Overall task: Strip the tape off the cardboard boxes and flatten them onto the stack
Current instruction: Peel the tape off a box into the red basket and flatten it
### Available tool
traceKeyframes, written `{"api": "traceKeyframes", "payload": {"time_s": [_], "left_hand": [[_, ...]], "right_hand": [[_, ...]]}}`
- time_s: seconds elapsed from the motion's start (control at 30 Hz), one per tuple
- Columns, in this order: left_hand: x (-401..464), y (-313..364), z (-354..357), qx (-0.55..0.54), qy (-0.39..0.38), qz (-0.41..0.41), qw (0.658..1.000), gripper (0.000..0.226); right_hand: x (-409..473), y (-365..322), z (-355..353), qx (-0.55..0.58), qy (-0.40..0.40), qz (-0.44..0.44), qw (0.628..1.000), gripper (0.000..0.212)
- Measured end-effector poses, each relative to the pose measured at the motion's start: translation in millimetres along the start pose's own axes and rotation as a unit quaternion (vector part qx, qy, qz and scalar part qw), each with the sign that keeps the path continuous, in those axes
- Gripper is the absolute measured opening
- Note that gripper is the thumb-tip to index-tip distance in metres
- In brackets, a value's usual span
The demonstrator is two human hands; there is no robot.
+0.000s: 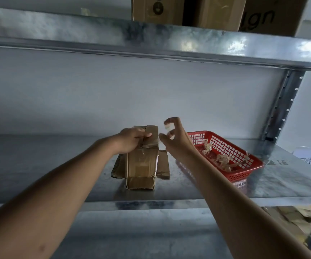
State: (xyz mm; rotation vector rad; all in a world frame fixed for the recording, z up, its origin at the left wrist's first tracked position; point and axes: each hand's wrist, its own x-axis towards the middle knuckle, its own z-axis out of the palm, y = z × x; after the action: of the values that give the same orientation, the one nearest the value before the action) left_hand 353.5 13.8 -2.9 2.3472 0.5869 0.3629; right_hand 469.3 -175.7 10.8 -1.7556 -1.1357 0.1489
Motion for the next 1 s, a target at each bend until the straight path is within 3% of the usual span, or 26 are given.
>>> {"api": "traceKeyframes", "payload": {"time_s": [0.1,0.2,0.3,0.4,0.63,0.77,0.87,1.0], "left_hand": [[-1.8,0.5,1.1,-0.007,0.016,0.015,1.0,0.041],[-5.9,5.8,5.0,0.033,0.038,0.017,0.999,0.037],[-6.2,7.8,5.4,0.035,0.032,0.013,0.999,0.032],[-6.1,8.0,4.8,0.017,0.039,0.014,0.999,0.053],[-0.9,-0.6,5.8,0.058,0.026,0.01,0.998,0.056],[3.0,-3.8,7.4,0.075,0.026,0.015,0.997,0.052],[0.8,-2.0,7.7,0.074,0.027,0.007,0.997,0.051],[-1.4,0.2,7.7,0.068,0.025,0.006,0.997,0.051]], "right_hand": [[0.3,3.5,9.9,-0.095,-0.044,-0.008,0.994,0.04],[-6.0,-4.1,15.8,-0.145,-0.084,-0.062,0.984,0.036],[-9.7,-12.9,11.7,-0.254,-0.087,-0.154,0.951,0.03],[-6.2,-15.8,11.4,-0.29,-0.074,-0.225,0.927,0.018],[-7.1,-5.8,14.5,-0.251,-0.021,-0.294,0.922,0.016],[-15.7,6.2,15.8,-0.148,0.045,-0.262,0.953,0.011],[-19.4,7.8,19.8,-0.079,0.041,-0.233,0.968,0.01],[-18.7,-5.1,13.7,-0.015,-0.007,-0.127,0.992,0.051]]}}
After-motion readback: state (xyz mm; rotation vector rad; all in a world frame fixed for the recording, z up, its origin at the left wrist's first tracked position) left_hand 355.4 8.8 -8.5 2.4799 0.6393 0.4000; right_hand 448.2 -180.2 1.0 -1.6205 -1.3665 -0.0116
